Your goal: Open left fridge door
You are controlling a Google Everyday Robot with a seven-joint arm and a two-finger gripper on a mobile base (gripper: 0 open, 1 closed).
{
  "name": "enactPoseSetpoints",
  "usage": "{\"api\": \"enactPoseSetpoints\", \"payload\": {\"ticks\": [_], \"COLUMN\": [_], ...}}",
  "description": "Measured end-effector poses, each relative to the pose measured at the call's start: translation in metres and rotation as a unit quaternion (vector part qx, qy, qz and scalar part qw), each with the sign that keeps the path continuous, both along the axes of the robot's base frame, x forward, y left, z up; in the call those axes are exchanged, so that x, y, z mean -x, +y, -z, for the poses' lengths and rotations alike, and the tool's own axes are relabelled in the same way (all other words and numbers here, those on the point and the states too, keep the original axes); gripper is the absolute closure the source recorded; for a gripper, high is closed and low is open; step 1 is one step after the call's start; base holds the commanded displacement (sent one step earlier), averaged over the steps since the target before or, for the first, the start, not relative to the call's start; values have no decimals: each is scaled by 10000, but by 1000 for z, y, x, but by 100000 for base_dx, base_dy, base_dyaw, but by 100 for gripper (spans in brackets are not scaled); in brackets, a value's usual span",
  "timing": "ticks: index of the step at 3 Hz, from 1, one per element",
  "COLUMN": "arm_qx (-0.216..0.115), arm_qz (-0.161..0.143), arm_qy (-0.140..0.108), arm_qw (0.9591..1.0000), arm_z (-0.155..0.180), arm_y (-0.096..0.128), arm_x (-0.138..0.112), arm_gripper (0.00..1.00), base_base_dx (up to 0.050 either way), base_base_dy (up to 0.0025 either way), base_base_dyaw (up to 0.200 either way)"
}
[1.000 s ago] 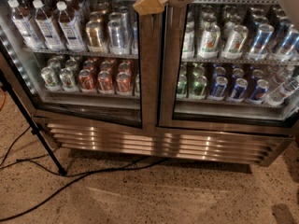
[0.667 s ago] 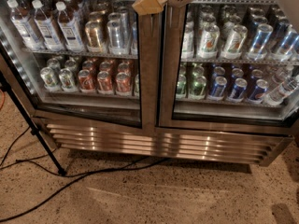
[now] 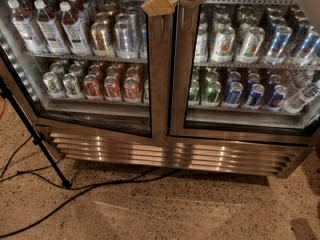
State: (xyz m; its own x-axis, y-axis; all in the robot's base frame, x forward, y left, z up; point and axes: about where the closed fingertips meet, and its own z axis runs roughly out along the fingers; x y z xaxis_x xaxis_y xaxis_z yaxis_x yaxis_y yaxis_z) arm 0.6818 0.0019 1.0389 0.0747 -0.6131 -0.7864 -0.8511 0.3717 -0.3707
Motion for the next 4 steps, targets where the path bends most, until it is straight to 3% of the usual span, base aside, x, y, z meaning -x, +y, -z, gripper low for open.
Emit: {"api": "enactPoseSetpoints", "payload": {"ticks": [3, 4], "arm_qx": [83, 157], "arm_qz": [-101, -66], "arm_qy": [-110, -107], "arm_qw": [9999, 9998], "arm_z": [1, 3], "arm_y": [-4, -6], "arm_x": [3, 7], "arm_gripper": [11, 0], "base_base_dx": [0, 0], "base_base_dy": [0, 0], "base_base_dyaw": [0, 0]}}
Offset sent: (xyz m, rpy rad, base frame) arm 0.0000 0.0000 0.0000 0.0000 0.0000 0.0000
